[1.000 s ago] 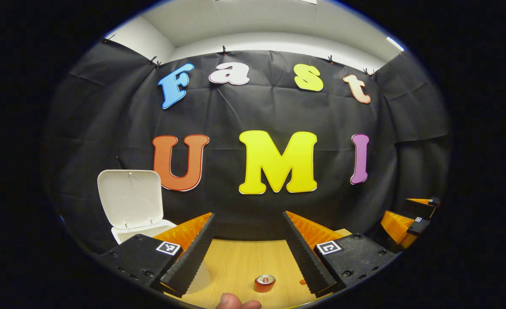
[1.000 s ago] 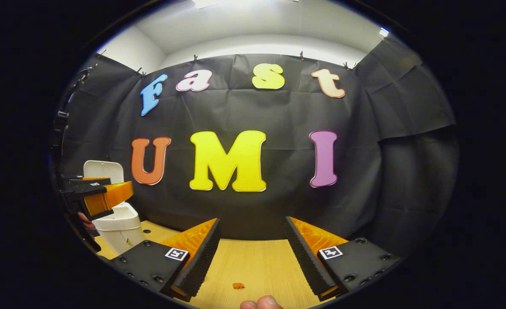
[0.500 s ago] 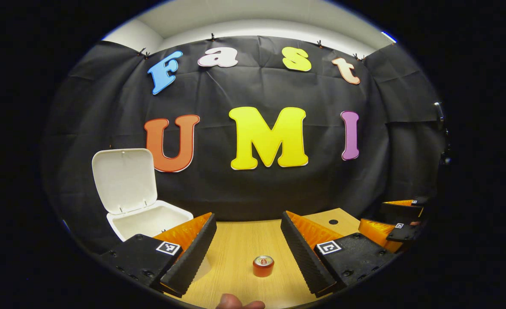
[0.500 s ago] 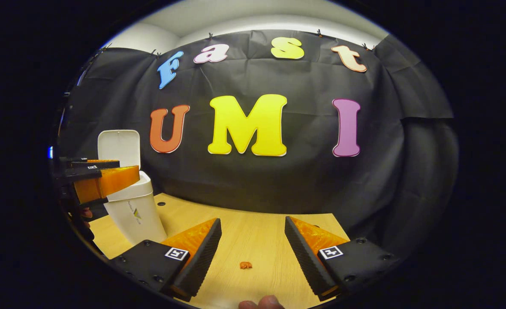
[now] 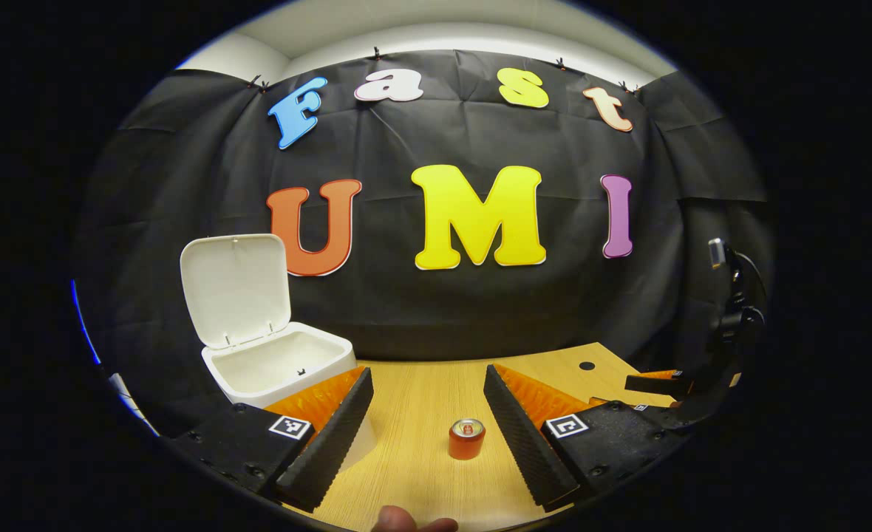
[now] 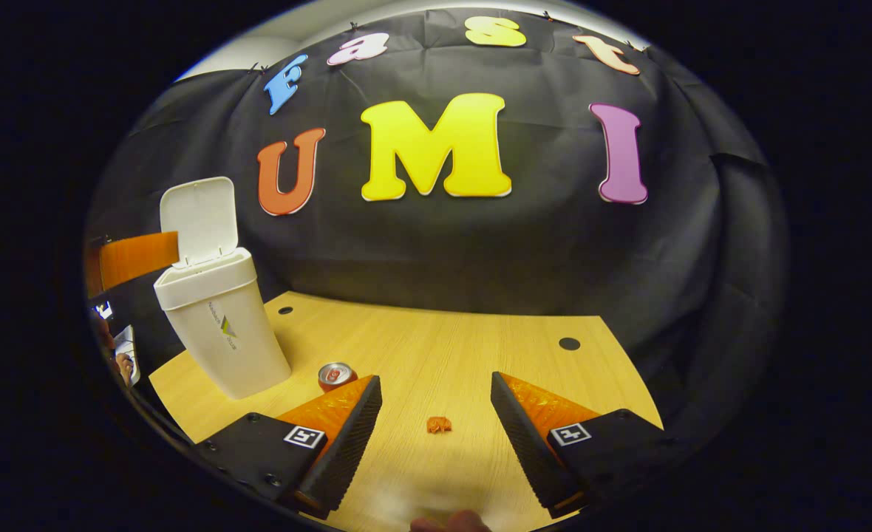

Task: Press the lid of the desktop garbage bin to open it, pick up the crumpled paper on the desktop and throw it into the bin, then pick up the pop can on the desktop and drop it into the bin, and finally close the garbage bin lid.

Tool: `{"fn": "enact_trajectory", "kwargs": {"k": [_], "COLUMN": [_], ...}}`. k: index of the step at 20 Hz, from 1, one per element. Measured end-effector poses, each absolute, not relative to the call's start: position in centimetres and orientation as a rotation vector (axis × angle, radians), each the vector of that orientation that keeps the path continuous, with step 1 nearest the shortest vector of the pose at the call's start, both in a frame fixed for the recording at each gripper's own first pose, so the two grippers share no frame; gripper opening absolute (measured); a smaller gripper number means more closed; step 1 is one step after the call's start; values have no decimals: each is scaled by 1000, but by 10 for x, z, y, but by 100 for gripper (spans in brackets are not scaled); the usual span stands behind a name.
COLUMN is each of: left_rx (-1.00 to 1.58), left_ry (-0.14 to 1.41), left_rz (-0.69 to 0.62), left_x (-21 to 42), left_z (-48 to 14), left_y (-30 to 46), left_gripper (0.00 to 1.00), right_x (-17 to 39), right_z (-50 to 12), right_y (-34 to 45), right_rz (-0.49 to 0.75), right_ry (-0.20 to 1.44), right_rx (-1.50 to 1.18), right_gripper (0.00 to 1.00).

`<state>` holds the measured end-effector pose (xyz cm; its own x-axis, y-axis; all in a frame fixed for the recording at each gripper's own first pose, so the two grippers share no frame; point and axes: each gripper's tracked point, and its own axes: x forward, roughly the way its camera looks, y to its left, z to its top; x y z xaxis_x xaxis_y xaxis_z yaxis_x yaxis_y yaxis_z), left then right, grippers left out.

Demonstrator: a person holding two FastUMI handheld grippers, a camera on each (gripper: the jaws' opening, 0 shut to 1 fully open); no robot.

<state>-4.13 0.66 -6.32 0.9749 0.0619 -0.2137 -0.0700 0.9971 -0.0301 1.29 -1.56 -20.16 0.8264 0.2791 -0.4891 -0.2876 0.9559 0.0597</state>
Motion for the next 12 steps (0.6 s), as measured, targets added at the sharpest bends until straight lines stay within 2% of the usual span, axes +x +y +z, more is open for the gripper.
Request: {"fn": "enact_trajectory", "kwargs": {"k": [12], "left_rx": [1], "left_ry": [302], "left_rz": [200], "left_x": [-77], "left_z": [-87], "left_y": [48], "left_gripper": [99], "right_x": [49], "right_z": [-318], "right_y": [-6], "right_rz": [303], "right_ry": [727], "right_rx": [-94], "right_gripper": [95]}}
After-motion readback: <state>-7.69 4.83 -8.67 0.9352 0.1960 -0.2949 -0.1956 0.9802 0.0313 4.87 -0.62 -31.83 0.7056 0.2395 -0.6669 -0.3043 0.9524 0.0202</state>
